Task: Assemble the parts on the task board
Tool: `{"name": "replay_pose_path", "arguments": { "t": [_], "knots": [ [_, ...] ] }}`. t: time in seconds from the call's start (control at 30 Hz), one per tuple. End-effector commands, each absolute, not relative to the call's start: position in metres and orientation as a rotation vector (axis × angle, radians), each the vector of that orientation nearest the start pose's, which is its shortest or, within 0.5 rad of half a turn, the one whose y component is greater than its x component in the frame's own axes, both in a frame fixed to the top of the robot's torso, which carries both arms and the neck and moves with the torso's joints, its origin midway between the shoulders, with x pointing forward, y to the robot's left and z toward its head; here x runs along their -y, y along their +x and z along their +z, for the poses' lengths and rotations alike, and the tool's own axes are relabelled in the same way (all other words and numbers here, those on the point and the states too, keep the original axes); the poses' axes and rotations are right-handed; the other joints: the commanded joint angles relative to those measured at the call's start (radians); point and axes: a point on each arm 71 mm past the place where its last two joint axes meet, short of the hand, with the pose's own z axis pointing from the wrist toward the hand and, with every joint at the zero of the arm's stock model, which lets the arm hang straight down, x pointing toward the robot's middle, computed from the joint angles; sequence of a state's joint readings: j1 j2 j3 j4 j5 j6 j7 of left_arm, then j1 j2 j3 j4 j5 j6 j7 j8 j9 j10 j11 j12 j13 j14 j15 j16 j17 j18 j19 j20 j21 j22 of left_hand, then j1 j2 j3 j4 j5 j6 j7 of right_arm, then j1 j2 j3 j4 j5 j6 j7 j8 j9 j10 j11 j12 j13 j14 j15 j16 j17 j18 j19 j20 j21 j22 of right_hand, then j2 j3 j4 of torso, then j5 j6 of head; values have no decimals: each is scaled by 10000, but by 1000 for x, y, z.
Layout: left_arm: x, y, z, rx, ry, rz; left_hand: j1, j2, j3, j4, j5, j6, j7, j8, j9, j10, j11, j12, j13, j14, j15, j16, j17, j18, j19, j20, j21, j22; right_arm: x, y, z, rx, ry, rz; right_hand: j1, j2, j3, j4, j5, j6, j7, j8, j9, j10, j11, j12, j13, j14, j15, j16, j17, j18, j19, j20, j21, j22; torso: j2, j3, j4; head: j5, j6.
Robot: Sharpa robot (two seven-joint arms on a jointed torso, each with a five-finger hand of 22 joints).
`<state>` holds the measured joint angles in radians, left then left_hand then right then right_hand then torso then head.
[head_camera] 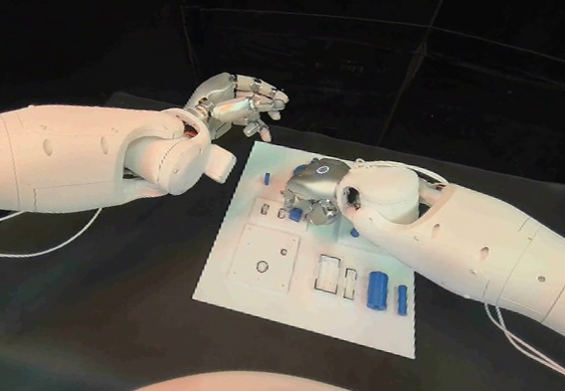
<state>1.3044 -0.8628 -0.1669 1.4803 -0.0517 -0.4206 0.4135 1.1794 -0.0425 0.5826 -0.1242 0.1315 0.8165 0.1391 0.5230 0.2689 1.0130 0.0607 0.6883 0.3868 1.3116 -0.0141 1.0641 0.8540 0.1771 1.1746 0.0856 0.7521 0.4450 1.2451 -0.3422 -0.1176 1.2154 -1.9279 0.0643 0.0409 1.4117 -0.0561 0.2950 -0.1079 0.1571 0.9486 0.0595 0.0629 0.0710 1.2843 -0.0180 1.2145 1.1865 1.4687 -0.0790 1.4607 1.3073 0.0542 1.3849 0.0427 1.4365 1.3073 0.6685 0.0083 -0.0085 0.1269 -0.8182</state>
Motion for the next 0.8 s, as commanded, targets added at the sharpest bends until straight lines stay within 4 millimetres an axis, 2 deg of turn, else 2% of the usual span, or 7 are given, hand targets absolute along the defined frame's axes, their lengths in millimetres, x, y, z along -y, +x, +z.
{"name": "replay_pose_path", "arguments": {
  "t": [0.03, 0.23, 0.57, 0.8],
  "knots": [
    [-240, 502, -172, -13824, -10094, -13563, 70, 48, 6, -65, 27, 33, 57, -24, -9, -50, -3, -27, -8, -69, -15, -37, -8, 65, 73, 20, -36, -8, 14, 490, -223, -17483, -10598, 5440, -134, 30, 115, 5, -65, 97, -1, 57, 8, -2, -56, -7, 10, 660, -64, 12, 991, 41, -4, -88, -58, 368, -2, 4, -5, 11, -15],
    [-239, 502, -172, -13834, -10101, -13558, 70, 48, 6, -65, 27, 33, 57, -24, -9, -50, -3, -27, -8, -69, -15, -37, -8, 65, 73, 20, -36, -8, 13, 490, -223, -17529, -10627, 5551, -240, 20, 163, 20, -121, 137, 20, 52, 5, 19, -42, 29, 43, 662, -60, 18, 1004, 40, -2, -88, -58, 374, -3, 10, -16, 19, -24],
    [-238, 502, -172, -13857, -10099, -13572, 70, 48, 6, -65, 27, 33, 57, -24, -9, -50, -3, -27, -8, -69, -15, -37, -8, 65, 73, 20, -36, -8, 12, 489, -225, -17707, -10668, 5603, -326, -18, 172, 29, -157, 163, 27, 48, 3, 28, -37, 50, 61, 659, -57, 11, 996, 44, -13, -86, -69, 362, 0, 5, 2, 6, -45],
    [-238, 503, -172, -13879, -10123, -13540, 71, 51, 8, -73, 28, 33, 58, -24, -15, -52, -2, -24, -17, -69, -14, -36, -11, 65, 77, 20, -39, -12, 12, 488, -226, -17745, -10751, 5608, -380, 0, 292, -8, -153, 405, 79, 114, 32, 37, -10, 90, 100, 657, -42, 8, 998, 43, -17, -76, -75, 365, -2, 7, -19, 26, -89]
  ]
}}
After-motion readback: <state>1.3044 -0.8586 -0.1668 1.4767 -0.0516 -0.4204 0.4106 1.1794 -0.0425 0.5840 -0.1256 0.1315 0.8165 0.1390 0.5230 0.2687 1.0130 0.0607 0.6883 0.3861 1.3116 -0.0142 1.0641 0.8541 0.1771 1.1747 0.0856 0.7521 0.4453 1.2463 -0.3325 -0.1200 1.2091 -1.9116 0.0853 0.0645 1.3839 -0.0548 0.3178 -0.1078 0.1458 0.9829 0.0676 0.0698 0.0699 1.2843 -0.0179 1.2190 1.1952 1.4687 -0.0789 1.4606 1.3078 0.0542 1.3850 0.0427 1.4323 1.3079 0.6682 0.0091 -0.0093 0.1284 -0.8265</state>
